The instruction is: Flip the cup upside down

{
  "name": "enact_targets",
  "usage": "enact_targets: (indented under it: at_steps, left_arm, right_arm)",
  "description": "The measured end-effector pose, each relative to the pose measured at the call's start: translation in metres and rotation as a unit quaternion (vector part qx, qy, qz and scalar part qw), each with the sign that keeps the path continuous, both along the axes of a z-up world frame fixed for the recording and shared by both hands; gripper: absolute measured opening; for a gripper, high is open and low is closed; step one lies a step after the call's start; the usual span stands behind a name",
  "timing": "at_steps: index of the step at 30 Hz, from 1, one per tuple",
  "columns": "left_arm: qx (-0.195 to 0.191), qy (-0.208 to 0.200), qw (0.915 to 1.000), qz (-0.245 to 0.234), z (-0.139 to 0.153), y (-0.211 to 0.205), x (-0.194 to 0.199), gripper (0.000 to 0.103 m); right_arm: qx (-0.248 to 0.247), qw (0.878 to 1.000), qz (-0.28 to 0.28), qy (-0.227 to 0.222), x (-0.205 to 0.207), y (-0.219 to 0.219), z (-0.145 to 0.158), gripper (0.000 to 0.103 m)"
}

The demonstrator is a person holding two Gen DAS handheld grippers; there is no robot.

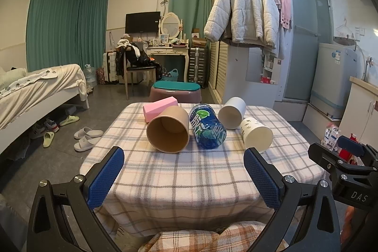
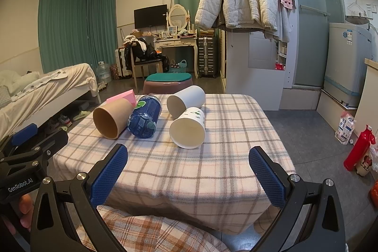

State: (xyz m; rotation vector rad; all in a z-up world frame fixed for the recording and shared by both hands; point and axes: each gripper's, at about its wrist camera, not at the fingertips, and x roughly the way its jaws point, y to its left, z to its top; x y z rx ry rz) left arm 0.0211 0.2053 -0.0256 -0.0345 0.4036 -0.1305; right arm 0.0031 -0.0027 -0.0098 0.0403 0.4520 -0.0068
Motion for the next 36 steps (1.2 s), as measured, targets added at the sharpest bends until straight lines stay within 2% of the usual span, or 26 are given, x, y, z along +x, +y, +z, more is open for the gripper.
enact_targets:
  at_steps: [22, 27, 36]
  left_arm:
    - [-0.008, 0.002, 1.0, -0.003, 0.004, 0.006, 0.0, 0.103]
    - [-0.028, 0.001, 0.9995, -0.011, 0.007, 0.017, 0.003, 0.103]
    - [-0.02, 0.004, 0.9993, -0.03, 0.017, 0.046, 0.027, 0.103]
  right_arm:
    - [-0.008, 1.0, 0.008, -0.003, 0.001, 0.01, 0.005, 0.103]
    - [-0.016, 1.0, 0.016, -0.008, 0.005, 0.02, 0.016, 0.103]
    - [-0.029, 0.999, 0.028, 0.006, 0.035, 0.043, 0.031, 0.103]
